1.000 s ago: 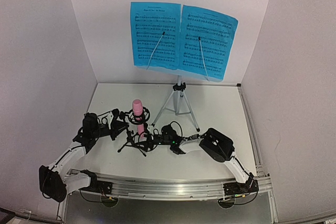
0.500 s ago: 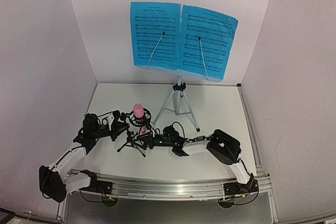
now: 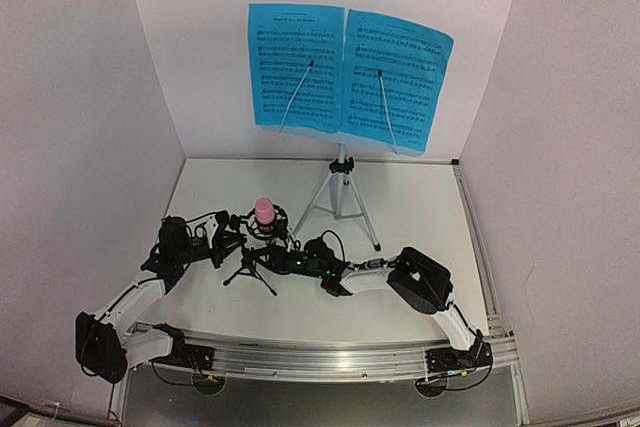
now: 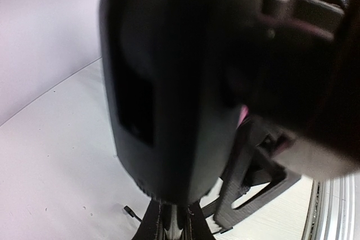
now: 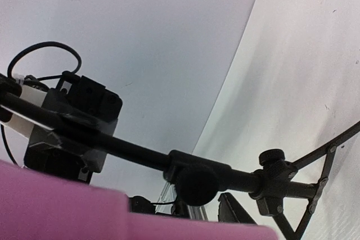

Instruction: Pack up the instrument practice props

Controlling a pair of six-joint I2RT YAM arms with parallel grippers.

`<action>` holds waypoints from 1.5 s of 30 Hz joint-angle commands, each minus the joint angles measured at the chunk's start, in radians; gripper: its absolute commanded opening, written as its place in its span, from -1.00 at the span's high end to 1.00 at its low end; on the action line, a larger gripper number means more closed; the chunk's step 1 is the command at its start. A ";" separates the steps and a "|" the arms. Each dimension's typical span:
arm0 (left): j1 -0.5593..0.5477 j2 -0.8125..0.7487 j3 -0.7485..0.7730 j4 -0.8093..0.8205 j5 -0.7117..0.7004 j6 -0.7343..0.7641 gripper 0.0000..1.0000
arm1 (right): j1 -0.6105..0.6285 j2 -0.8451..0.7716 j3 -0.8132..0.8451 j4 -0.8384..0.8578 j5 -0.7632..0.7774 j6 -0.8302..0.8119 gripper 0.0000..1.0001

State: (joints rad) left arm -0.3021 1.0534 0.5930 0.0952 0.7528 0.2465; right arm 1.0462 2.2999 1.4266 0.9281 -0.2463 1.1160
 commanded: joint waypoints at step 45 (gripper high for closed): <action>-0.008 0.076 -0.053 -0.052 0.030 0.108 0.52 | -0.027 0.071 0.078 0.011 0.005 0.056 0.50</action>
State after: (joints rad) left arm -0.2981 1.1155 0.5533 0.1877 0.7819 0.2942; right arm 1.0256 2.3684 1.4979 0.9474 -0.2367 1.2030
